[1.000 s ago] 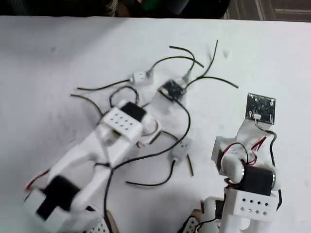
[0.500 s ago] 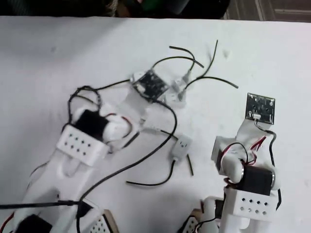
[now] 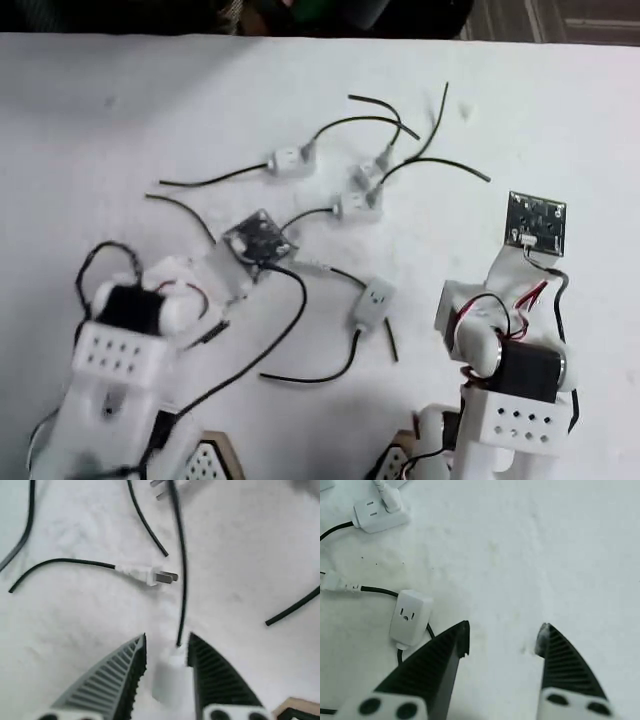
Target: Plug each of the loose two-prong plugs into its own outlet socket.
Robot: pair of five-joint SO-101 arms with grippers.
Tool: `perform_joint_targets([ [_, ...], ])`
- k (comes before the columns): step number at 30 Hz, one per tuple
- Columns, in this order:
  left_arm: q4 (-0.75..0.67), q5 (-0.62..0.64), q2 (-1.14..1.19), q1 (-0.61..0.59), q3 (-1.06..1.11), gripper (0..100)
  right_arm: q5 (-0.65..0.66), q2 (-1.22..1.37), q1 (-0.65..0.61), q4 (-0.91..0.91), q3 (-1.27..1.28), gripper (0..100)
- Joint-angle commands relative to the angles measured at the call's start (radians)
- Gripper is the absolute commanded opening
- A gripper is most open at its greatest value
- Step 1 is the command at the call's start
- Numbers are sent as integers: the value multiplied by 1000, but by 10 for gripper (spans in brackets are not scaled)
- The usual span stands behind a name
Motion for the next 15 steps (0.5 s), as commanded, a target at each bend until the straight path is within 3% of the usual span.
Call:
perform_joint_targets([
  [1,35,49,-213,-50,9,356,-2,-13,5,-15,-6,218],
  [5,112,43,-371,-101,6,375,-2,-13,5,-12,-5,218],
  [9,176,-91,-430,-186,40,357,-2,-13,5,-12,-5,218],
  [15,137,-261,-354,-300,115,318,-2,-13,4,-13,-5,218],
])
